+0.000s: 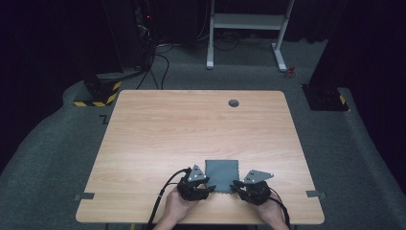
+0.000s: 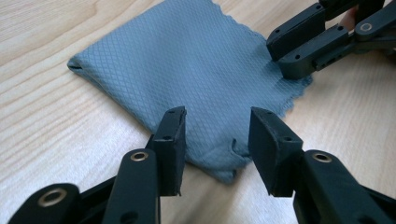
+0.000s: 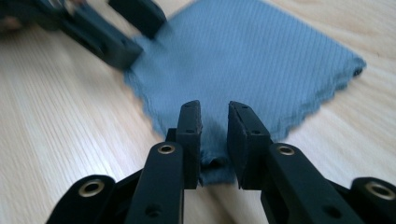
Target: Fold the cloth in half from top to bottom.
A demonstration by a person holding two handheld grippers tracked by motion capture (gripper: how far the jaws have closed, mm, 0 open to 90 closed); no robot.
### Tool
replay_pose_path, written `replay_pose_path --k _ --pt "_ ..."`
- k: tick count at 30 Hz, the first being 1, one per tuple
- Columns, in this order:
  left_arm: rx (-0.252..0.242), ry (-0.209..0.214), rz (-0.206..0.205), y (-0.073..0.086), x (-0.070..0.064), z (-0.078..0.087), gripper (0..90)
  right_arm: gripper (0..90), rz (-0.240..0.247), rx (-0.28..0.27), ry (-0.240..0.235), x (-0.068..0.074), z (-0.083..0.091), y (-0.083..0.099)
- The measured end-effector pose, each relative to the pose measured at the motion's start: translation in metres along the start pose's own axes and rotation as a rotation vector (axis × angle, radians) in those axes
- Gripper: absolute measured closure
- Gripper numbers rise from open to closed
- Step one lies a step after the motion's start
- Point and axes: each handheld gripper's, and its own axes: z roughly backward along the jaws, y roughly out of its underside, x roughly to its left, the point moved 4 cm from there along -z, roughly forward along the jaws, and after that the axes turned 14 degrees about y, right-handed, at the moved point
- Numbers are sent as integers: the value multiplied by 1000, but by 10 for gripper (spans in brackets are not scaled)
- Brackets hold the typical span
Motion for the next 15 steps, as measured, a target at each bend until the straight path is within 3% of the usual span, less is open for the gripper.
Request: replay_pose_path --k 10,12,15 --pt "7 12 5 14 -5 12 561 734 28 -14 18 0 4 5" --pt "18 23 1 15 -6 15 555 718 19 -10 11 0 4 5" --pt "-3 26 -1 12 -7 20 532 695 10 -13 14 -2 6 3"
